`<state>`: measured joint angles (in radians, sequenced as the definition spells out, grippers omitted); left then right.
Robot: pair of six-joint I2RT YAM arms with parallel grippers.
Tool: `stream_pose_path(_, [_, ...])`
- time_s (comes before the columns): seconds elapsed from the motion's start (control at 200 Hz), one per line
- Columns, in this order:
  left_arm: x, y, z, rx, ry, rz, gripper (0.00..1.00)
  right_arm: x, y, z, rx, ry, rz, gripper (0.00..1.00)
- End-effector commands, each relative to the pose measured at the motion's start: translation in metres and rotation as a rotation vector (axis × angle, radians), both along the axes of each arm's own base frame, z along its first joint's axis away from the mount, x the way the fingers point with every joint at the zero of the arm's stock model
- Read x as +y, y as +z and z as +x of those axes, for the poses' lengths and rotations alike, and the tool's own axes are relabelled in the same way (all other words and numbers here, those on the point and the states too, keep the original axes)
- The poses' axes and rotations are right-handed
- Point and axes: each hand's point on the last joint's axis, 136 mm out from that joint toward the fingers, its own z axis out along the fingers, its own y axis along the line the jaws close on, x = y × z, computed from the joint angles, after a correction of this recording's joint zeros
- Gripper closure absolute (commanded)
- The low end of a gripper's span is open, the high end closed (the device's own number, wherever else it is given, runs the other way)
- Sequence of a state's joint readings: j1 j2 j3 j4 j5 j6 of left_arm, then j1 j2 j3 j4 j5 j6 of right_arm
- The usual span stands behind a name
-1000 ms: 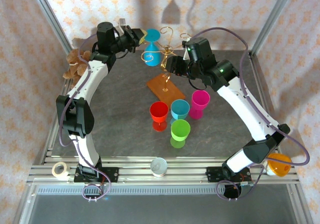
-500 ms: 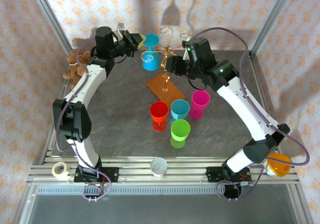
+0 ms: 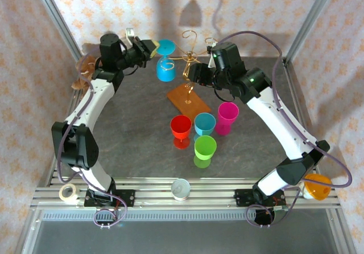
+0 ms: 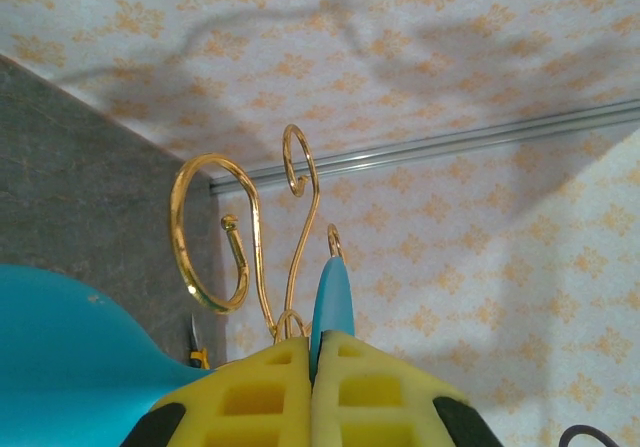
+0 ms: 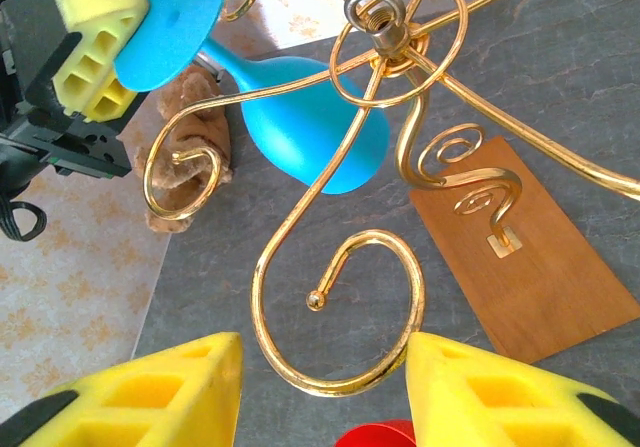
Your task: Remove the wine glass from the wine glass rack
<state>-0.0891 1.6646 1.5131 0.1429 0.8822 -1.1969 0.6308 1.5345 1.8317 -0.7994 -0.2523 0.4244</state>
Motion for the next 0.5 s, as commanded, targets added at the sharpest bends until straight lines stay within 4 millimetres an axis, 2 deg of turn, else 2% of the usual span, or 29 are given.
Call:
stream_pose_path(0.0, [0.013, 0.02, -0.012, -0.087, 0.024, 0.023, 1.0, 0.006, 0.001, 0.006, -0.001, 0.005, 0.036, 0.53])
stream_pose_path(0.185, [0.033, 0.009, -0.023, -0.067, 0.058, 0.053, 1.0, 0.006, 0.001, 0.003, 0.013, 0.006, 0.042, 0.53])
stream_pose_path(0.29, [0.043, -0.004, -0.031, -0.039, 0.071, 0.098, 1.0, 0.003, 0.001, 0.001, 0.014, 0.0, 0.042, 0.53])
stream_pose_path(0.496, [0.051, -0.033, -0.055, 0.011, 0.059, 0.277, 1.0, -0.003, -0.004, -0.005, 0.033, -0.018, 0.043, 0.53])
